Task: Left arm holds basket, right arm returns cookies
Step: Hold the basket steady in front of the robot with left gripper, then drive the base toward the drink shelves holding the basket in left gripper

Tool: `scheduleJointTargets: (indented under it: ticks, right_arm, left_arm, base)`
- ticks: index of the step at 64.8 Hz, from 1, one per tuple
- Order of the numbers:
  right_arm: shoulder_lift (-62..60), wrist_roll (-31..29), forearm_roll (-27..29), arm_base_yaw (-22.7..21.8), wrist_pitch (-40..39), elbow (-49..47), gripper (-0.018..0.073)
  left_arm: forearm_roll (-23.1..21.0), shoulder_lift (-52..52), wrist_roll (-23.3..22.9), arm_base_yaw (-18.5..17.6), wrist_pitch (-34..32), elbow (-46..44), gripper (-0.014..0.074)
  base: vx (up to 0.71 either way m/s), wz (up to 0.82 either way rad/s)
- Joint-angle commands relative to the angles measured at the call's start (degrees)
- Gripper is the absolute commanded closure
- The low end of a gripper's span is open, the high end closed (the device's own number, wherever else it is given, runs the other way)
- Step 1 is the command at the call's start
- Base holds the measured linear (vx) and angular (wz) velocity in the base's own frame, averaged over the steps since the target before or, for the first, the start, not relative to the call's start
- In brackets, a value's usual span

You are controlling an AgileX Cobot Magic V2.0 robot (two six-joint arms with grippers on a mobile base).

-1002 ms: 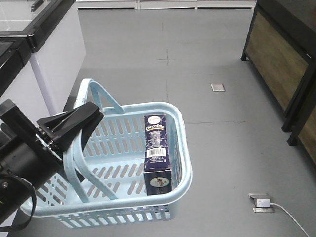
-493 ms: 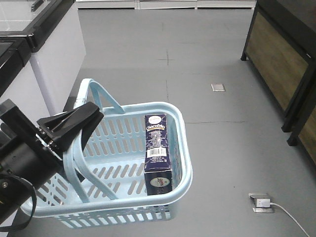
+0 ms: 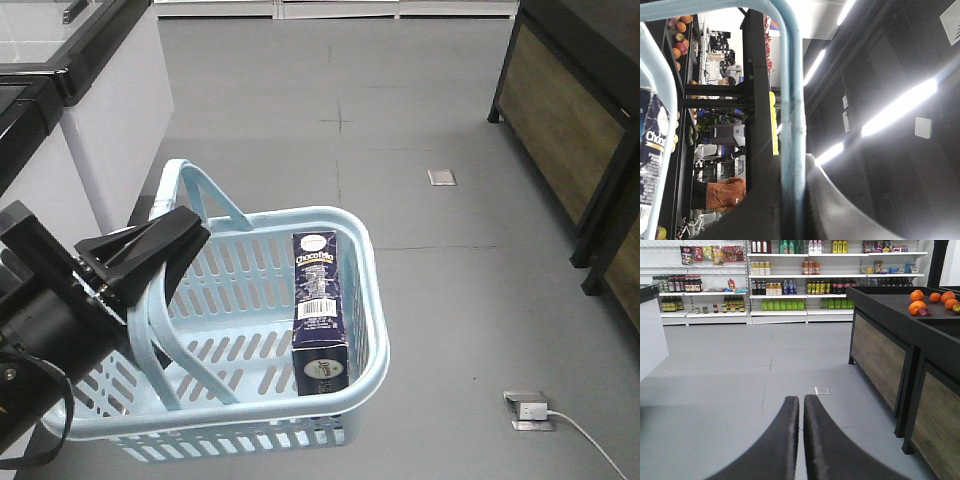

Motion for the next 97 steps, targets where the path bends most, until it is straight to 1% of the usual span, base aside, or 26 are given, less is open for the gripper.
scheduleJointTargets:
  ticks: [1, 97]
  right_arm:
    - [-0.72, -0.5, -0.2, -0.03, -3.91, 1.0, 0.0565]
    - [-0.72, -0.5, -0.2, -0.03, -3.91, 1.0, 0.0565]
  left_arm:
    - [-0.91, -1.6, -0.26, -0.39, -7.45, -1.78, 0.0599]
    - [-0.91, -1.6, -0.26, -0.39, -7.45, -1.78, 0.0599]
  base:
    - [0.0, 0.0]
    - [0.05, 0.0]
